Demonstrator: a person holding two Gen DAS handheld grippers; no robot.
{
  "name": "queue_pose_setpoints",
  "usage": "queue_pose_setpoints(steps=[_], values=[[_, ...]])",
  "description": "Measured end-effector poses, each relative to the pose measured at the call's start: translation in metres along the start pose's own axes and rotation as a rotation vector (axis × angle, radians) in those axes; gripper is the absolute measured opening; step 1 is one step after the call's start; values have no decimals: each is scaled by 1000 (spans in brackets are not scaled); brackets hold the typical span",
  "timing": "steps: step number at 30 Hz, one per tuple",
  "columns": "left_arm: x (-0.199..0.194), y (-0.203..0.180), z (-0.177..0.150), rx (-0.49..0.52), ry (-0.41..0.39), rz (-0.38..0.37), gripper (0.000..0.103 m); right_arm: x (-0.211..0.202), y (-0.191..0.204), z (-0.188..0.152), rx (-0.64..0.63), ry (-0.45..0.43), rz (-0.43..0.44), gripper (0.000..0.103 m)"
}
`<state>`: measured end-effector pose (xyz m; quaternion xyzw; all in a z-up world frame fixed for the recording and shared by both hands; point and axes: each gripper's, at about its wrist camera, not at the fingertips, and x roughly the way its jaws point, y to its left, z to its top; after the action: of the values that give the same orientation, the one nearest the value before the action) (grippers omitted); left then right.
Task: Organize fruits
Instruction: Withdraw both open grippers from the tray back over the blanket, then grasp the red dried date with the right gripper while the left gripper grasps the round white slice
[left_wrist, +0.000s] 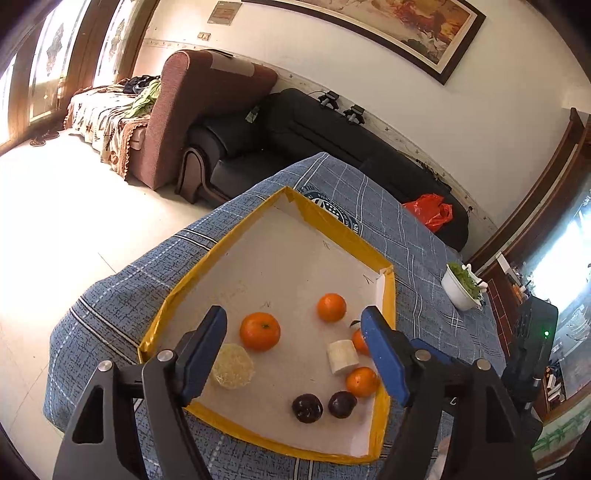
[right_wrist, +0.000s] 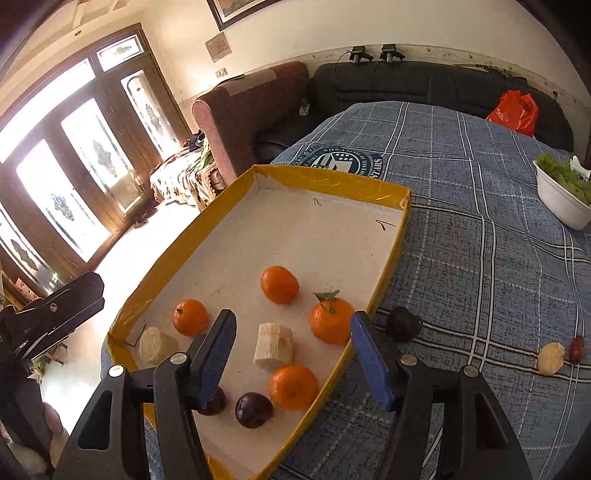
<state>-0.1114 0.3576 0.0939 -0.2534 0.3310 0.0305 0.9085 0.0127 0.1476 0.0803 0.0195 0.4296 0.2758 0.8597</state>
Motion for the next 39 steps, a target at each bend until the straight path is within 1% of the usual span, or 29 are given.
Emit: queue_pose_setpoints(steps=[6, 12, 17, 26, 31, 39], values=[[-3, -18, -15, 5, 26, -12, 75, -23, -21, -20, 19, -11, -12, 70], [-4, -51, -31, 53, 49, -25, 76, -48, -60, -41, 92, -26, -40, 71], [-5, -87, -45, 122, 69, -44, 78, -72, -97, -62, 152, -41, -74, 71], [9, -136, -68, 221, 117, -75, 79, -119, -190, -94, 315, -85, -178, 71], [31, -149, -78, 248, 170, -82, 79, -128, -228, -101, 387, -92, -220, 71], [63, -164, -92, 301, 244, -93, 79, -117, -257, -89, 427, -91, -261, 71]])
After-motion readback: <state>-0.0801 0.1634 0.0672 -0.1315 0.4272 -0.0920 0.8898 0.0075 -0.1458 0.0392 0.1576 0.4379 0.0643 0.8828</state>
